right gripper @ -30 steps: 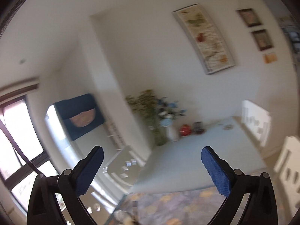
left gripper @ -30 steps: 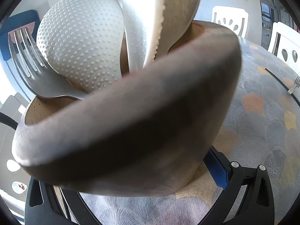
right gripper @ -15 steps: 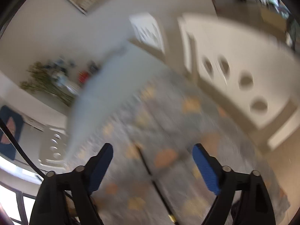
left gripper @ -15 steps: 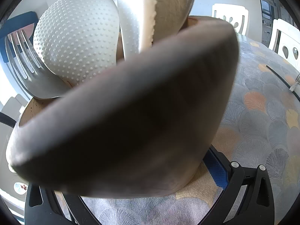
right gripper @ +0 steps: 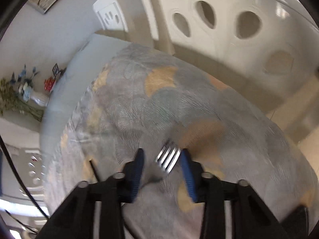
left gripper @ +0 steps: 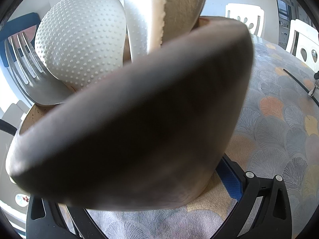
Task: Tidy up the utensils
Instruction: 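Return the right tool to the cloth and grasp the silver fork, then carry the silver fork with the right tool over the cup and release it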
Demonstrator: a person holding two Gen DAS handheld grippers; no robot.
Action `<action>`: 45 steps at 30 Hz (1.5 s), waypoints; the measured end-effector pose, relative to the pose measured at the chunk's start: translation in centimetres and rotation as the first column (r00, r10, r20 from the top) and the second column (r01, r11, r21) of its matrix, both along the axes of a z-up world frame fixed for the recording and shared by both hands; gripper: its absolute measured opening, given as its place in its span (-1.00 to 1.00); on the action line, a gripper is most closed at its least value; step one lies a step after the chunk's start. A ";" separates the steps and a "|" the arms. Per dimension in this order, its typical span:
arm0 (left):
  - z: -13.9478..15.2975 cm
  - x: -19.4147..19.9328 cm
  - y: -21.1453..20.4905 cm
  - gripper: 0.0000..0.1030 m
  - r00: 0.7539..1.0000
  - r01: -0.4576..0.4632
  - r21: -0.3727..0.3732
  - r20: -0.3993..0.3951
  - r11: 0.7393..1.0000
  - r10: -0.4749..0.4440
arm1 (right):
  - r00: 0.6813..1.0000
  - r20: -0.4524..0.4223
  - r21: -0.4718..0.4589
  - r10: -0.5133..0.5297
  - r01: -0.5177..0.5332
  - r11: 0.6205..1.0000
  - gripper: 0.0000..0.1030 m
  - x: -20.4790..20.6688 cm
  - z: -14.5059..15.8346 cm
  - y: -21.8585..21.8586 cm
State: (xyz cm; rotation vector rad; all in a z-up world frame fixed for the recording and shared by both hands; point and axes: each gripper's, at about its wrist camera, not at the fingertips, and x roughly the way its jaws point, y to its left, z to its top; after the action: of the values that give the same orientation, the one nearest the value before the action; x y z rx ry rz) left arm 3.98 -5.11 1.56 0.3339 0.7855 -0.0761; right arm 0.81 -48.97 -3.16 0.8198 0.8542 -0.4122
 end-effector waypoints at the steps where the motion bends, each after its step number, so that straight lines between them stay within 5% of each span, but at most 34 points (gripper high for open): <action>1: 0.0 0.0 0.0 1.00 1.000 0.000 0.000 0.000 1.000 0.000 | 1.000 -0.004 -0.021 0.001 -0.002 1.000 -0.70 0.2 0.0 0.1; 13: -0.1 0.1 0.3 1.00 1.000 0.000 0.004 -0.001 1.000 0.000 | 0.984 0.057 -0.124 0.169 -0.161 0.979 -0.90 1.6 0.7 3.5; 18: -0.1 0.1 0.3 1.00 1.000 0.000 0.004 -0.001 1.000 0.000 | 0.967 0.036 -0.118 0.252 -0.246 0.962 -0.91 3.9 0.6 5.6; 23: -0.1 0.1 0.3 1.00 1.000 0.000 0.004 -0.001 1.000 0.000 | 0.950 -0.043 -0.213 0.311 -0.312 0.926 -0.90 6.1 0.6 8.3; 32: -0.1 0.1 0.3 1.00 1.000 0.000 0.004 -0.001 1.000 0.000 | 0.944 -0.065 -0.238 0.322 -0.328 0.914 -0.92 6.5 0.0 9.1; 39: -0.1 0.4 -0.2 1.00 1.000 0.000 0.006 -0.005 1.000 0.000 | 0.935 0.051 -0.206 0.351 -0.334 0.920 -0.95 4.9 2.6 9.5; 45: -0.1 0.4 -0.2 1.00 1.000 0.000 0.006 -0.005 1.000 0.000 | 0.877 0.147 -0.278 0.457 -0.407 0.870 -0.94 2.7 7.3 11.8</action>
State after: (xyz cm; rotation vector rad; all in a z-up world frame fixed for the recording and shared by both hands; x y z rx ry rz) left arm 4.40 -5.30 1.42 0.3394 0.7912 -0.0743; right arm 3.52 -37.15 4.15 0.4160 0.7481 -0.0239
